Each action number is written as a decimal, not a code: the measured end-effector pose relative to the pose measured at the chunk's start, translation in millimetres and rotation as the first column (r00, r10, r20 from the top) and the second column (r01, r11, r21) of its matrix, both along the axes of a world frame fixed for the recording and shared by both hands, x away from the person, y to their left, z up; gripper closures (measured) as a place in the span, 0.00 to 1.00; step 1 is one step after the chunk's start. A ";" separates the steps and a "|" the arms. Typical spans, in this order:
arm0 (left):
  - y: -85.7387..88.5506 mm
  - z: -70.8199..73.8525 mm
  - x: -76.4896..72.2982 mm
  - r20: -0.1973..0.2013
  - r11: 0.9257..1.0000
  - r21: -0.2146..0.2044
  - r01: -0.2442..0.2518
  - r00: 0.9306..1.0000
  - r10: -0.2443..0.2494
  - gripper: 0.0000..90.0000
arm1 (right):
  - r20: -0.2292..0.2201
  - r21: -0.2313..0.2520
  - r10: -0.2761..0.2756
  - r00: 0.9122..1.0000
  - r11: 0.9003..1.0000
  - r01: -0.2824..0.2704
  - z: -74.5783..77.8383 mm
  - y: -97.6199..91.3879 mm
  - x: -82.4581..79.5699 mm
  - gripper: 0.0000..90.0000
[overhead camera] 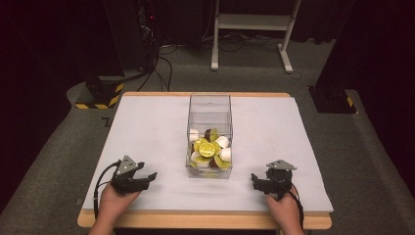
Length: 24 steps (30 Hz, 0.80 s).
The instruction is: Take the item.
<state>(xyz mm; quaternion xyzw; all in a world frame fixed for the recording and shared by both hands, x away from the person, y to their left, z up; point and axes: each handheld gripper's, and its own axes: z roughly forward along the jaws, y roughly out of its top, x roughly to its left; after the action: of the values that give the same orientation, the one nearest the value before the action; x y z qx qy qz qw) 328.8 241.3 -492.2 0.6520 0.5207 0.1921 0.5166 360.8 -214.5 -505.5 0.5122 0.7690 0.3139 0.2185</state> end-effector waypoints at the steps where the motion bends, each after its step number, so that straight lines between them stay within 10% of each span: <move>1: 0.0 0.0 0.0 0.000 1.000 0.000 0.000 1.000 0.000 0.36 | 0.000 0.000 0.000 1.000 1.000 0.000 0.0 0.0 0.0 0.11; 24: -13.3 7.0 -7.2 0.043 0.999 -0.017 0.041 0.998 -0.040 0.30 | 0.000 0.000 0.002 1.000 1.000 -0.002 0.0 -0.2 0.1 0.11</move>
<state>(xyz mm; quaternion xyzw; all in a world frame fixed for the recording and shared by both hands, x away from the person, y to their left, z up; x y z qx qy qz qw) 321.6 228.0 -485.2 0.6537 0.4979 0.1907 0.5370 360.9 -214.7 -505.5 0.5114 0.7696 0.3141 0.2181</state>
